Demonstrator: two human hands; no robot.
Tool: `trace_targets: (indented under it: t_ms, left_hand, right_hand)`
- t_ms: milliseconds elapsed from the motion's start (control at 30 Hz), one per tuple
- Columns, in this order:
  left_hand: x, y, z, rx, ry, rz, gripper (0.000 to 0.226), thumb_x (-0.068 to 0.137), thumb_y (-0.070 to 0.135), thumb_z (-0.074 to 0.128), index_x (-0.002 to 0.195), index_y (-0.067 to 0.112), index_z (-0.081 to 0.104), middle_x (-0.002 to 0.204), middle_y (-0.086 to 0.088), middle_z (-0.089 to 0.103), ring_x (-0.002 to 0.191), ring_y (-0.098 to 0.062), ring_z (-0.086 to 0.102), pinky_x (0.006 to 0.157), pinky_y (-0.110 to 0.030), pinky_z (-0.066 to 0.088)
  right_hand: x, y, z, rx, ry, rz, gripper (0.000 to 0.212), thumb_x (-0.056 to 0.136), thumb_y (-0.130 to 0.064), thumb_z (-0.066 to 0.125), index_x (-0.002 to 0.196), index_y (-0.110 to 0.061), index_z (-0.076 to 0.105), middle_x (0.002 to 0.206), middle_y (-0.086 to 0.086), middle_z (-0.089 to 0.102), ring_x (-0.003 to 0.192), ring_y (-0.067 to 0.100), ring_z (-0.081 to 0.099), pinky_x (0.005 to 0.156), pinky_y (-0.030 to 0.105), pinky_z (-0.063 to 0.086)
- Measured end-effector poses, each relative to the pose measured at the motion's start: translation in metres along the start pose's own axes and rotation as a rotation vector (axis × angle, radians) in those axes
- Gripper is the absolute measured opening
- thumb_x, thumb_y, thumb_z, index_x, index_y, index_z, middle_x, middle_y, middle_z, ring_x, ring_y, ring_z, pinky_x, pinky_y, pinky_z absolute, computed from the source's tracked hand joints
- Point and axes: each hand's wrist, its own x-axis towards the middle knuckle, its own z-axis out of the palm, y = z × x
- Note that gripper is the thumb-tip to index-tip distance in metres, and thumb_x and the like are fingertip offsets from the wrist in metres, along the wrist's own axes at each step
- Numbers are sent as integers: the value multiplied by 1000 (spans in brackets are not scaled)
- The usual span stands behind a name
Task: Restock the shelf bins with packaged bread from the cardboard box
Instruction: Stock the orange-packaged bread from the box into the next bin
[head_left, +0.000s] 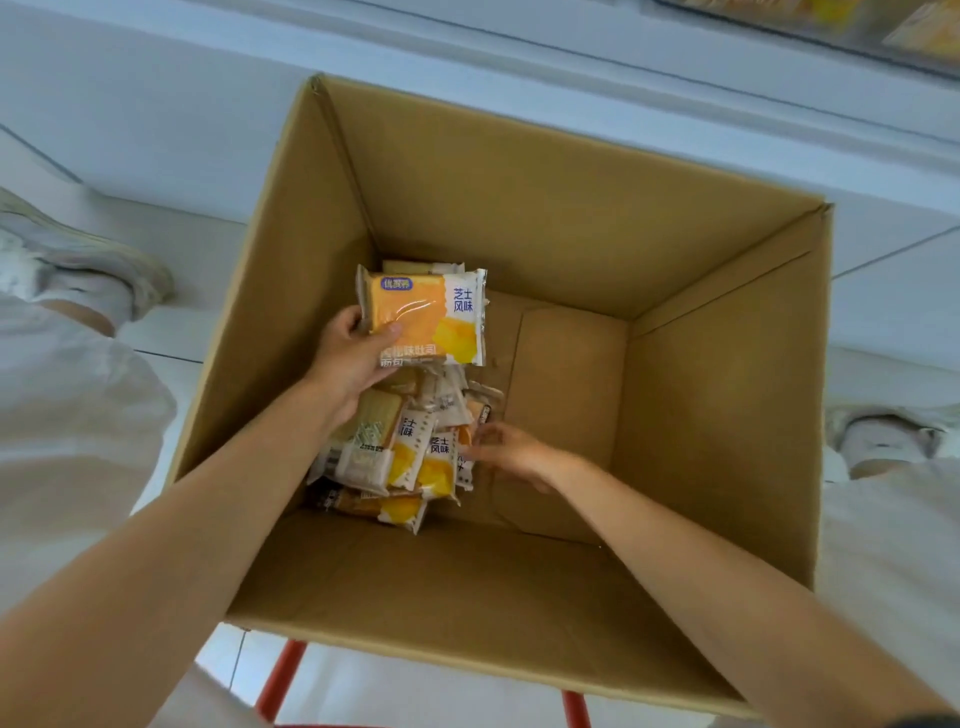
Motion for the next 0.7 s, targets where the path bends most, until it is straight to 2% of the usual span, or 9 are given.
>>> trace_targets:
  t_ms: [100,167,233,300,400,500,567,700]
  left_hand:
    - [0,-3,4,-24,-21,-7,40,94,11,63,130,18,49,115,1,65,101,-15,65,90,-34,53]
    - [1,-4,5,-26,-19,-3,38,94,11,62,129,19,48,109,4,65,99,-13,64,93,-35,51]
    - [1,-4,4,-32,-9,-6,39,95,11,61,130,19,47,108,5,65,100,-14,64,96,-36,50]
    - [0,-4,4,-56,-18,-31,41,95,10,61,132,18,47,111,3,65,103,-15,63,100,-37,48]
    - [-5,-3,3,-103,-56,-67,38,94,11,61,129,21,50,112,2,66,104,-15,63,101,-38,47]
    - [-8,0,-1,-108,-68,-50,37,96,11,59,130,24,52,113,4,66,104,-15,62,98,-37,46]
    - [-10,1,-3,-96,-70,-27,38,97,11,58,132,23,51,119,2,64,109,-18,61,100,-41,45]
    - [-18,7,4,-88,-75,10,33,98,12,56,127,27,52,126,-1,62,111,-19,61,102,-45,48]
  right_hand:
    - [24,12,31,166,54,49,65,85,-7,72,142,-14,40,138,9,55,120,26,58,93,34,53]
    - [33,14,39,253,140,91,52,85,5,67,132,-7,49,131,13,60,115,27,61,84,33,56]
    - [34,14,37,347,110,134,33,87,5,64,118,-4,57,123,13,64,111,27,64,84,33,57]
    - [28,11,34,470,28,158,19,89,-1,66,105,-9,60,114,11,68,104,24,67,81,31,58]
    - [24,8,38,483,22,150,18,89,-2,66,104,-11,61,108,7,69,94,18,67,71,23,56]
    - [17,1,34,454,38,107,33,90,3,60,120,-9,61,123,11,67,110,24,64,84,32,56]
    - [-2,-4,15,445,46,49,37,91,3,58,126,-9,58,123,12,66,106,26,66,86,38,57]
    - [-64,-18,-51,320,248,-184,34,92,5,57,121,-12,59,122,11,66,107,25,66,93,44,55]
